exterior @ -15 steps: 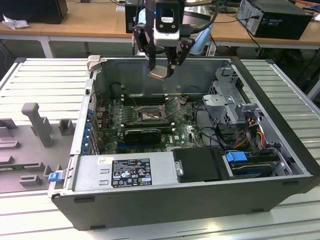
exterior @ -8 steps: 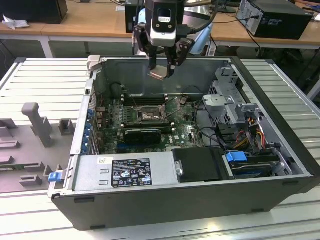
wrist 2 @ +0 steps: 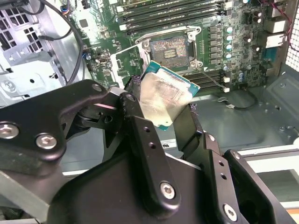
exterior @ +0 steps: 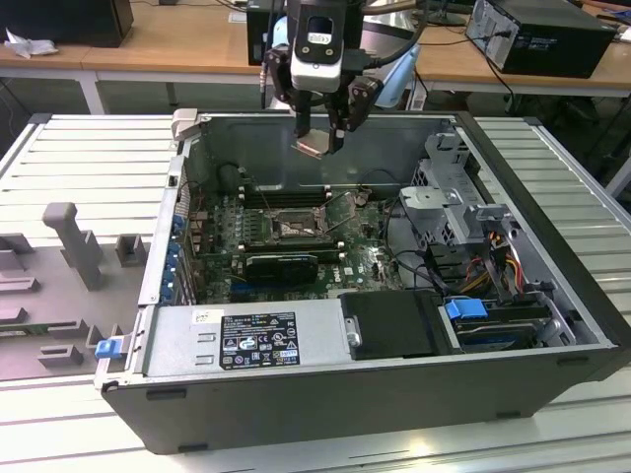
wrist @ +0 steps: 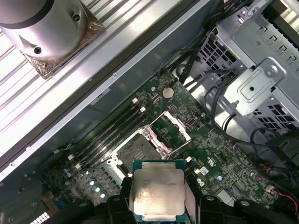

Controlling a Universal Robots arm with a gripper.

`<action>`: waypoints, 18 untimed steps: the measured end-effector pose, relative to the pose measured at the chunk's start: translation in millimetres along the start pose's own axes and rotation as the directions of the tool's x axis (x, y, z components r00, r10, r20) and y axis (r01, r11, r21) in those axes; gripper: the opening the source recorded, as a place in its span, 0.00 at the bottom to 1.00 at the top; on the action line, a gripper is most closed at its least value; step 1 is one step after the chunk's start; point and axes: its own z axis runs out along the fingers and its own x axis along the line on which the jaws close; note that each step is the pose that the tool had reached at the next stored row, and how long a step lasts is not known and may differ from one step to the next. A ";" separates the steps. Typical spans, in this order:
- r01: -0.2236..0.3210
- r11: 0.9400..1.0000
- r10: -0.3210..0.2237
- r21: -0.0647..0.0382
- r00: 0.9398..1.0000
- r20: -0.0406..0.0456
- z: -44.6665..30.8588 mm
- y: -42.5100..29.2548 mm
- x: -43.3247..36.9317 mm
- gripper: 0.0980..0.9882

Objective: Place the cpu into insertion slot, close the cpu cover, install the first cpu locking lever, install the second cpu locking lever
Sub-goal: 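Place the cpu into insertion slot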

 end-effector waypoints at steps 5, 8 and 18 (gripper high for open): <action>-0.032 0.999 0.032 -0.001 0.999 0.003 0.0 0.0 0.0 0.48; -0.053 0.999 0.053 -0.001 0.999 0.005 0.0 0.0 0.0 0.48; -0.137 0.991 0.137 -0.003 0.991 0.012 0.3 0.0 0.0 0.48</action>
